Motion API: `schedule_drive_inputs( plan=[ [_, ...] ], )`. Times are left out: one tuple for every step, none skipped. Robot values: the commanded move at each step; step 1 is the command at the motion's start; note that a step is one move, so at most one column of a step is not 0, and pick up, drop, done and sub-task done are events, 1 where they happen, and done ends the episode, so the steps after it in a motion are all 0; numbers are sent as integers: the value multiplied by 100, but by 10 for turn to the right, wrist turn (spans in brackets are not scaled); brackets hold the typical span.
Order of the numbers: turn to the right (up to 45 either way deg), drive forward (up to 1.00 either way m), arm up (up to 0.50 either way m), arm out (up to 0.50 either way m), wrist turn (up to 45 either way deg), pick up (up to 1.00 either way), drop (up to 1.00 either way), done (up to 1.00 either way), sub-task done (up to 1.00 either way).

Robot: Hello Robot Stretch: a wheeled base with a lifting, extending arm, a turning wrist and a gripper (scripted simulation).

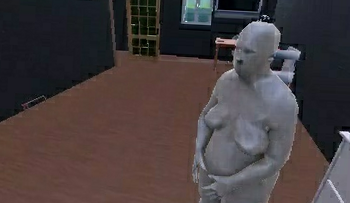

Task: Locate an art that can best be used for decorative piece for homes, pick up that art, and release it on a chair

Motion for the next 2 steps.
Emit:
schedule_drive_inputs(
  plan=[
    [0,100,0,0,0,0,0,0,0],
    [0,100,0,0,0,0,0,0,0]
  ],
)
